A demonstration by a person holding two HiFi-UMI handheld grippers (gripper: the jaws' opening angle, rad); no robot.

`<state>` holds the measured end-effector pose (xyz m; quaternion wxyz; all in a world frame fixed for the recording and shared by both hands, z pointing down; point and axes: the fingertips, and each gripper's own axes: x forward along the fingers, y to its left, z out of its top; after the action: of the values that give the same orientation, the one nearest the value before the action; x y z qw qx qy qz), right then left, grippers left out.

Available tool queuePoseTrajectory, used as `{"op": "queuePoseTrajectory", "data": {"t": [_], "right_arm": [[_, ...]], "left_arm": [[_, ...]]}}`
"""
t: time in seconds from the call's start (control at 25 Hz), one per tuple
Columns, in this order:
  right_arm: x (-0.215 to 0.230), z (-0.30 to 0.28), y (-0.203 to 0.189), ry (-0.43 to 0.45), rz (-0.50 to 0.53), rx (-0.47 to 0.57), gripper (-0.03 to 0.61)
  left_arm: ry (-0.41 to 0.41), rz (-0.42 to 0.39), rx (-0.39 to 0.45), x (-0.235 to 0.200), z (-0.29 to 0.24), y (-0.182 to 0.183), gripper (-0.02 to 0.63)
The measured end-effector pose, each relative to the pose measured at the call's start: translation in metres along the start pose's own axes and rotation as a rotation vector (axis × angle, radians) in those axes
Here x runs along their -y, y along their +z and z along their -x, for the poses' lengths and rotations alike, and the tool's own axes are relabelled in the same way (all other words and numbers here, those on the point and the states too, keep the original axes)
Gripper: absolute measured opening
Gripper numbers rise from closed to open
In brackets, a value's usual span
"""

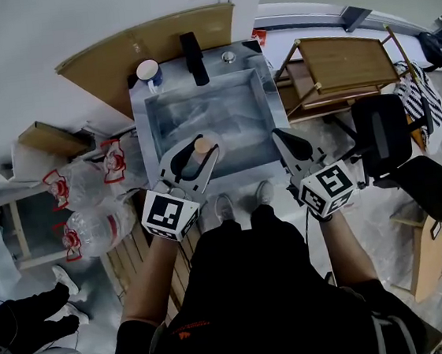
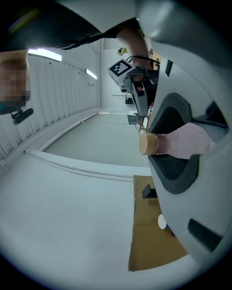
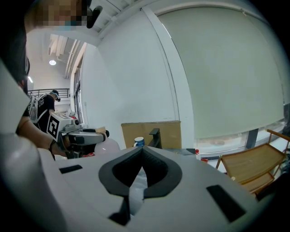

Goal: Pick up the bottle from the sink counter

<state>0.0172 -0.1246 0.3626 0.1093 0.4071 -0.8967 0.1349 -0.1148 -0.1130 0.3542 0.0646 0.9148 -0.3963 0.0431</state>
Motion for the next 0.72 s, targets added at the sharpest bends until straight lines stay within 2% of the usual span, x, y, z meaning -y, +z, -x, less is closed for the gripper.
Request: {"op": "queuePoseTrajectory", "data": {"t": [0.72], "right_arm": [[0.0014, -0.0026, -0.0028, 0.02, 0.002, -0.014, 0.005]], "left_arm": [[-0.006, 0.009, -0.01, 0.0044, -0.0076, -0.0028, 0.147]]}}
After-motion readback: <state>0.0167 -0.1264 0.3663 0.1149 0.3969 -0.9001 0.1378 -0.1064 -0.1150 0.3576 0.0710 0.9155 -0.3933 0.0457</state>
